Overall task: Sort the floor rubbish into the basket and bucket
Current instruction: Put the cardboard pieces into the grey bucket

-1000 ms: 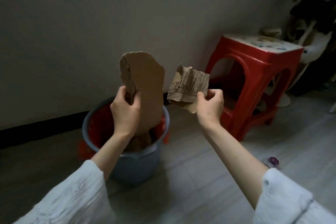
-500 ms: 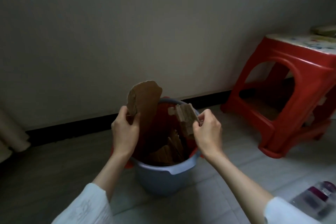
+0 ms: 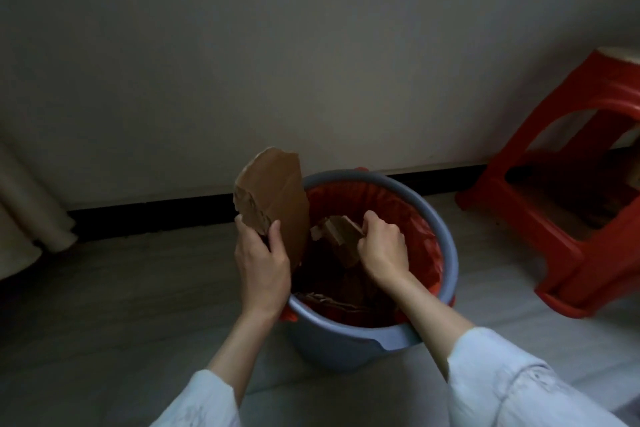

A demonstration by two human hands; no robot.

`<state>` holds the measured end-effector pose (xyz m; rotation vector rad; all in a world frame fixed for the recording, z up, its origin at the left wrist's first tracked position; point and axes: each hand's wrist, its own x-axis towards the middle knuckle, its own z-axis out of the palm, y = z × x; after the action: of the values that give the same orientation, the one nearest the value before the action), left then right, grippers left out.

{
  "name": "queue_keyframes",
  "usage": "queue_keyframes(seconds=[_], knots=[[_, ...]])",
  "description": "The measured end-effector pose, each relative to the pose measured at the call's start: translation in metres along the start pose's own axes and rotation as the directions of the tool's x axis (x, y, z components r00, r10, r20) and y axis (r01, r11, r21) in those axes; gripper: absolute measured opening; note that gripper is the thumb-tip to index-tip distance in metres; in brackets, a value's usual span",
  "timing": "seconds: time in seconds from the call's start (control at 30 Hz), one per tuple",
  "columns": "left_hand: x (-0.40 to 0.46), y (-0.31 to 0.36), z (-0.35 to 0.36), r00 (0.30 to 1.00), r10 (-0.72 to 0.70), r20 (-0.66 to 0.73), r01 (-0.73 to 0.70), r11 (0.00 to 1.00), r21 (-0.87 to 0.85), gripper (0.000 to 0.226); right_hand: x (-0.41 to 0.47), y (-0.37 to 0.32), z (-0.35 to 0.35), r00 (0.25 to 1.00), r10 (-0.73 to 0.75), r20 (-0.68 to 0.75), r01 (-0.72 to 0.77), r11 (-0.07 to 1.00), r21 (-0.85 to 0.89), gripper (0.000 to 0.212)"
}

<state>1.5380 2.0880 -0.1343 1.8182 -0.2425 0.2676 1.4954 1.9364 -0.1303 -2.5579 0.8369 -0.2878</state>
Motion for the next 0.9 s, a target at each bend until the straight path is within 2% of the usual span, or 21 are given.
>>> queue_keyframes(seconds=[0.07,0.17,0.3,0.4,0.5,0.57,0.73,0.83,0.9], knots=[[0.002,-0.007,0.001,0.999,-0.036,0.019,0.035,0.999,0.038,0.05,0.007,0.0,0.006,0.999,-0.048,0.025,0.049,0.997,-0.057,0.019],[0.002,-0.008,0.002,0.999,-0.045,0.006,0.044,0.997,0.064,0.051,0.017,0.002,0.004,0.981,-0.167,0.097,0.18,0.971,-0.157,0.015],[0.0,-0.006,0.0,0.999,-0.032,0.002,0.032,0.998,0.057,0.049,0.019,0.002,0.002,0.92,-0.336,0.203,0.385,0.871,-0.304,0.02],[0.0,-0.005,0.0,1.0,-0.027,0.005,0.026,0.998,0.057,0.047,0.021,0.002,0.006,0.944,-0.282,0.169,0.323,0.888,-0.326,0.025],[0.001,-0.006,0.001,0.999,-0.043,0.006,0.042,0.995,0.087,0.051,0.026,0.0,0.01,0.975,-0.147,0.164,0.185,0.951,-0.247,0.031],[0.0,-0.007,0.002,0.999,-0.051,0.004,0.05,0.993,0.103,0.052,0.027,-0.001,0.012,0.977,-0.111,0.182,0.145,0.971,-0.188,0.036],[0.0,-0.006,0.001,0.999,-0.042,-0.004,0.042,0.993,0.114,0.049,0.019,0.002,0.014,0.949,-0.289,0.128,0.315,0.904,-0.289,0.028],[0.0,-0.006,0.001,0.999,-0.044,0.002,0.044,0.993,0.108,0.048,0.016,-0.007,0.019,0.895,-0.363,0.259,0.442,0.803,-0.4,0.026],[0.0,-0.006,0.001,0.999,-0.035,-0.013,0.036,0.993,0.114,0.047,0.013,-0.012,0.026,0.886,-0.31,0.345,0.44,0.795,-0.417,0.027]])
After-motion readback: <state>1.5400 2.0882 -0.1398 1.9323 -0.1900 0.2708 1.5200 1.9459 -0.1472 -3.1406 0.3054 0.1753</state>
